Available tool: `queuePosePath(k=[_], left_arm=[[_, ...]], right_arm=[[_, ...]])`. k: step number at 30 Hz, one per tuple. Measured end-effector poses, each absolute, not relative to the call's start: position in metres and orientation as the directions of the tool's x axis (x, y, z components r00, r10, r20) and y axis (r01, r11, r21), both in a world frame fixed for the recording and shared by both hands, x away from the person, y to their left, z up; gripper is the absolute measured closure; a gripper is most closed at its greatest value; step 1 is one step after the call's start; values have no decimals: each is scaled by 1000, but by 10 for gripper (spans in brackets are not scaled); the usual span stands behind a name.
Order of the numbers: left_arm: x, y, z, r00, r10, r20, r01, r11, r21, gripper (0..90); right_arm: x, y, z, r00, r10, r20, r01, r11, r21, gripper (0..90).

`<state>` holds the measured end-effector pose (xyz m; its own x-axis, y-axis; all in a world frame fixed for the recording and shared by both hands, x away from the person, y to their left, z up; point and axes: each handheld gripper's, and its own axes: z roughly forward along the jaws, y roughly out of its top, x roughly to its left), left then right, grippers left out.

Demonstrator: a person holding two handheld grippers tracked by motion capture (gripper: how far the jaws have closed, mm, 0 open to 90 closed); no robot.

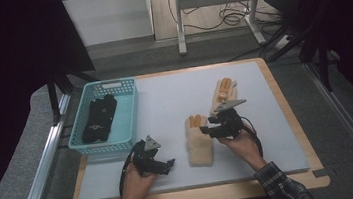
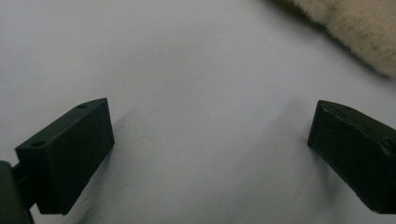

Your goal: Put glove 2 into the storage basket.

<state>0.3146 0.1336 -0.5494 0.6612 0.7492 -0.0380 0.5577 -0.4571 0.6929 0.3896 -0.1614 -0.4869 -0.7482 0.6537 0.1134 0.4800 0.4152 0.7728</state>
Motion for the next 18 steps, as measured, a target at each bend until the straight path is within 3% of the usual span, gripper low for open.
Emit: queuePosePath(k=[4, 11, 15, 18], left_arm=[[315, 134, -549, 661, 749, -38, 558, -458, 692, 6], [315, 134, -549, 661, 750, -38, 558, -456, 693, 6], [315, 134, -549, 661, 749, -38, 558, -457, 693, 7], [315, 134, -549, 661, 749, -38, 558, -457, 693, 6]], right_arm=[[393, -170, -492, -738, 667, 96, 486, 428, 762, 643], [407, -163, -519, -731, 678, 82, 516, 471, 716, 676], [407, -162, -527, -735, 665, 129, 537, 455, 711, 862], [396, -162, -516, -750, 658, 69, 491, 484, 725, 876]])
